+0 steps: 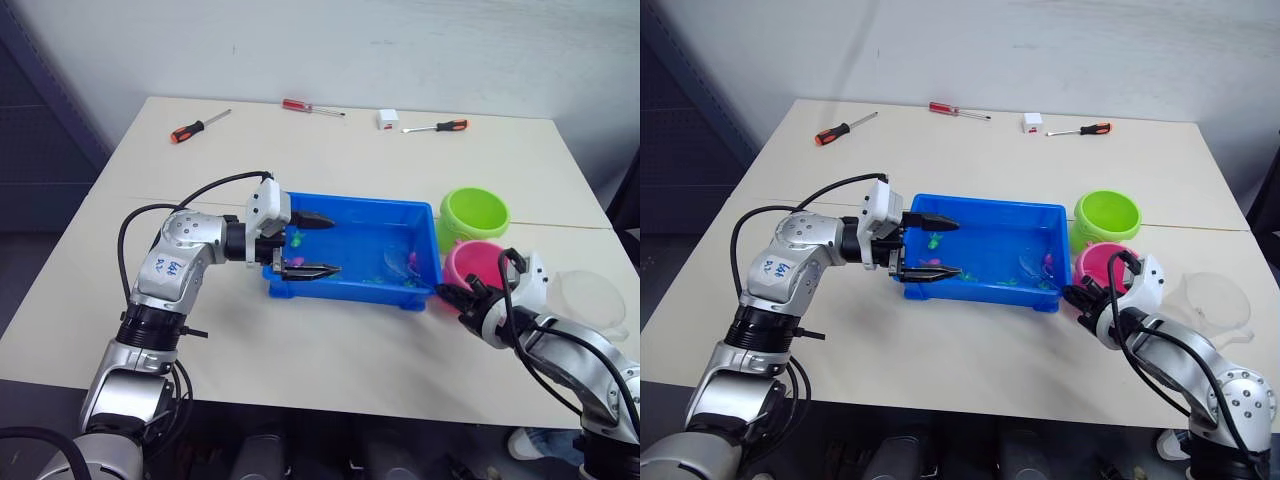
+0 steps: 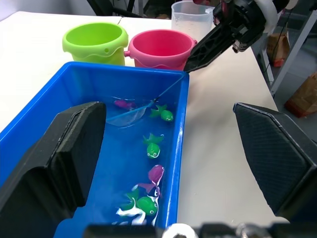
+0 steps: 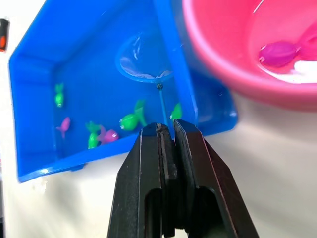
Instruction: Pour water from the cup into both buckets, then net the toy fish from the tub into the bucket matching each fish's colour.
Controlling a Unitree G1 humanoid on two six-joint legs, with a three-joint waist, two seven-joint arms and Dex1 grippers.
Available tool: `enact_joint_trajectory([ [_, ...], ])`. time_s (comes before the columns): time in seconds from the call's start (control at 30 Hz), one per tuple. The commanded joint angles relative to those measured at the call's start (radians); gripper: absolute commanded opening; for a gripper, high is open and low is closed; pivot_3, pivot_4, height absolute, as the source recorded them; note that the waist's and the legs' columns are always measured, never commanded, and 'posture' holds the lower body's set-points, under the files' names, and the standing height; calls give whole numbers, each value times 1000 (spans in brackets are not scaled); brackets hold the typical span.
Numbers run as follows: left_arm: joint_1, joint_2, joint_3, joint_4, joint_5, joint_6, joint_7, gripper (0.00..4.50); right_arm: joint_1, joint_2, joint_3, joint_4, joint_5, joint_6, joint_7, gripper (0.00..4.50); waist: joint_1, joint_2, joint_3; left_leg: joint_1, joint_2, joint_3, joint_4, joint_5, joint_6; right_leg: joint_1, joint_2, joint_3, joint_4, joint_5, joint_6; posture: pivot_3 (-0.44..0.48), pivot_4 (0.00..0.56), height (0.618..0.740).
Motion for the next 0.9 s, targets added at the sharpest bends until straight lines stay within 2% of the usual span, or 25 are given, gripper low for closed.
enact_joint_trajectory([
  [0.03,-22,-2,10,-4,-2,-13,8,4432,-26,-30,-41,24,18,42,23,0,0,0,0,0,0,0,0,0,0,0,0,0,0,0,0,0,150,740],
  [0.07,-23,-2,10,-2,-2,-14,8,4432,-33,-38,-42,36,18,54,30,0,0,0,0,0,0,0,0,0,0,0,0,0,0,0,0,0,150,740],
  [0.2,-25,-1,11,3,-2,-17,11,4432,-62,-203,-9,113,18,176,194,0,3,0,0,-1,0,0,1,0,1,0,0,0,-1,0,0,0,150,740],
  [0.37,-28,0,12,7,-2,-18,13,4432,-80,-293,47,127,18,193,250,0,2,0,0,-2,0,0,0,0,1,0,0,-1,-2,1,0,0,150,740],
  [0.57,-30,5,12,8,0,-20,11,4432,-73,-202,84,81,18,149,273,0,1,0,0,-2,0,0,1,0,2,0,0,-1,-2,1,1,0,150,740],
  [0.67,-30,7,13,9,1,-21,10,4432,-63,-193,104,35,18,130,289,0,1,0,0,-2,0,0,1,0,2,-1,0,-1,-2,1,1,0,150,740],
  [0.9,-32,4,11,10,1,-22,14,4432,-125,-221,112,141,18,116,157,0,2,0,0,-5,0,-1,2,1,3,-1,0,-1,-2,4,3,0,150,740],
])
